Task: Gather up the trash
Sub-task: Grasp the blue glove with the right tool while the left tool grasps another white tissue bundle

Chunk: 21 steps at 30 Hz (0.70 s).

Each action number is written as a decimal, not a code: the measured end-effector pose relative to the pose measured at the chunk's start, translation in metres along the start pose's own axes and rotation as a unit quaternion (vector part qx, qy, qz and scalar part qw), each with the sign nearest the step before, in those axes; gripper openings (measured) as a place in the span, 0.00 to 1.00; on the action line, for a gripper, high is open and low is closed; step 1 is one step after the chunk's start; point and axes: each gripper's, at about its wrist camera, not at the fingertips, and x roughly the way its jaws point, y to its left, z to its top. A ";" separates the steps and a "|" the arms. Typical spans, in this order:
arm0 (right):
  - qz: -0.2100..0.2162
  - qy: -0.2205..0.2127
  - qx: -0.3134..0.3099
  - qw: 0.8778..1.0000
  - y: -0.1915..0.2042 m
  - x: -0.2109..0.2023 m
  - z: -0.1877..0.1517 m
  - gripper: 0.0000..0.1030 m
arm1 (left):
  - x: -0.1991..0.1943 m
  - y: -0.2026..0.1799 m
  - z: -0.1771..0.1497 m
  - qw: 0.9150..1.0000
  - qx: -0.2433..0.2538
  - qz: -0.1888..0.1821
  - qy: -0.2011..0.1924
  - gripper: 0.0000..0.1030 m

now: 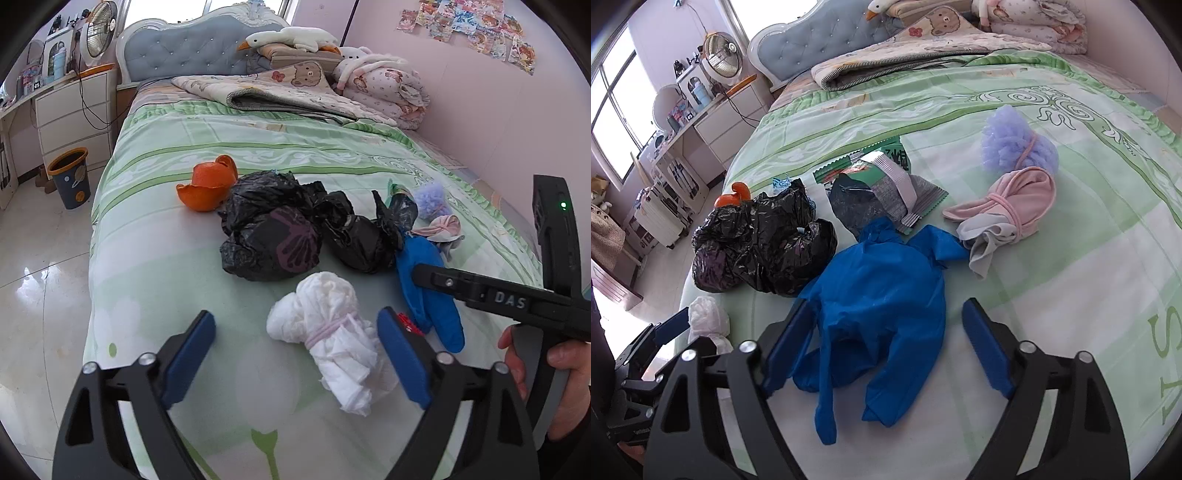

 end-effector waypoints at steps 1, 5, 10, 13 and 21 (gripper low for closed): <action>-0.001 -0.001 -0.003 1.000 0.001 0.001 0.000 0.70 | 0.001 -0.001 0.000 1.000 0.001 -0.003 0.001 0.73; -0.004 0.003 -0.011 1.000 0.004 0.008 0.003 0.51 | 0.004 -0.004 0.000 1.000 0.004 -0.012 0.007 0.50; -0.007 0.009 -0.034 0.999 0.011 0.016 0.011 0.29 | 0.007 -0.005 0.000 1.000 0.002 -0.023 0.009 0.36; -0.010 0.005 -0.046 0.999 0.015 0.019 0.018 0.25 | 0.006 0.000 0.003 0.999 -0.012 -0.034 0.007 0.35; -0.032 -0.011 -0.015 0.999 -0.006 0.032 0.053 0.24 | 0.016 0.016 0.029 0.999 -0.022 -0.026 0.000 0.35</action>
